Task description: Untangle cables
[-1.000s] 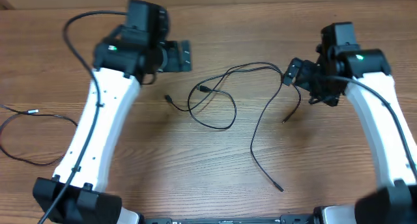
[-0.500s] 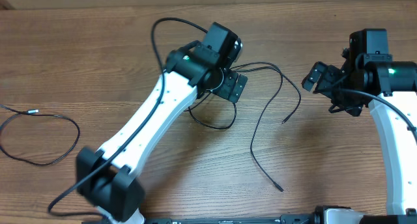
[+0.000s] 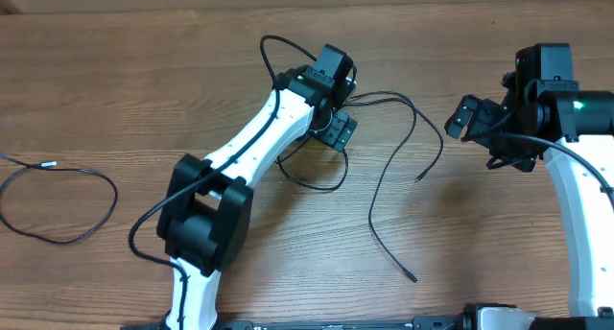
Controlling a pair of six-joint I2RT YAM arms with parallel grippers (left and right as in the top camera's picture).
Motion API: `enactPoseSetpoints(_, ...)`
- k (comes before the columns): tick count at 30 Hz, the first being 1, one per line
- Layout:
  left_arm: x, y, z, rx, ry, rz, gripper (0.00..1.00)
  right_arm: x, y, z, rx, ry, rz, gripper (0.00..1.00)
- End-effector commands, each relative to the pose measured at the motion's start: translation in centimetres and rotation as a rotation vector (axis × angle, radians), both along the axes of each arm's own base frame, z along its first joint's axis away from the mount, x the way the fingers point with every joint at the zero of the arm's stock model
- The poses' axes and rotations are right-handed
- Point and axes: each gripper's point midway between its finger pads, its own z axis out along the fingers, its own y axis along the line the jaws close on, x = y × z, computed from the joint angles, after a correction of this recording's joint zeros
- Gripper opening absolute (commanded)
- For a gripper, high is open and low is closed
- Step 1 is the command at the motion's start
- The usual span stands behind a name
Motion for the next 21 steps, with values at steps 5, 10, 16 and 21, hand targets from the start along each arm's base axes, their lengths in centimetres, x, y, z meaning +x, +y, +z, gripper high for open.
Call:
enactPoseSetpoints(5,1.8,0.4,-0.5,-0.008,-0.045,0.008,0.64,-0.1,-0.2,0.2,-0.011,-0.007,0.003,1.0)
enactPoseSetpoints(10,2.2,0.2,-0.3,-0.018,-0.062,0.007,0.59,-0.3,-0.2,0.1,-0.011,0.001,0.003,1.0)
enactPoseSetpoints(16,2.0,0.3,-1.0,-0.009,-0.048,-0.004,0.69,-0.4,-0.2,0.0,-0.017,0.008,0.021,1.0)
enactPoseSetpoints(21,1.8,0.3,-2.5,0.008,-0.018,-0.006,0.69,-0.4,-0.2,0.0,-0.017,0.007,0.021,1.0)
